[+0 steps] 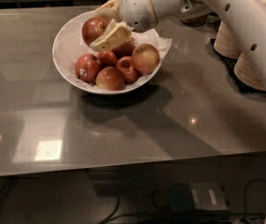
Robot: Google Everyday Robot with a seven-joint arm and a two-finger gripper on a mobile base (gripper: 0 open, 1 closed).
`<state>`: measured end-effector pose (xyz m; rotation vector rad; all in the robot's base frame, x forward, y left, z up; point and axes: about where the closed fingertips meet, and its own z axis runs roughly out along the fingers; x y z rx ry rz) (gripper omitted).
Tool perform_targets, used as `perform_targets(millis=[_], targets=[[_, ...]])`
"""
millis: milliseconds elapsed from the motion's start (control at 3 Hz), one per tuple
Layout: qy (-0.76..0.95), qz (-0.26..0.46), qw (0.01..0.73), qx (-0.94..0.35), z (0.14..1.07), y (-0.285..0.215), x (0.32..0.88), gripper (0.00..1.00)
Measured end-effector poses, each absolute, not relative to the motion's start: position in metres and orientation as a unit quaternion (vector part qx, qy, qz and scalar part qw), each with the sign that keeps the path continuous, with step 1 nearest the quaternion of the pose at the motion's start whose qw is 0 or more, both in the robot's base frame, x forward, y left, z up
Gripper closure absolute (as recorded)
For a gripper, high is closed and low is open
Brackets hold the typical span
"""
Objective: Pick apple from white bowl
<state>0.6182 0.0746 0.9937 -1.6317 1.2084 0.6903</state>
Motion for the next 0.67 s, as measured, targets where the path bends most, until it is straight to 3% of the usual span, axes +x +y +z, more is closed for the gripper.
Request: perform_targets(millis=[667], targets=[[0.525, 0.282, 0.473, -0.649, 1.0119, 0.0401, 0.5938, 1.0]])
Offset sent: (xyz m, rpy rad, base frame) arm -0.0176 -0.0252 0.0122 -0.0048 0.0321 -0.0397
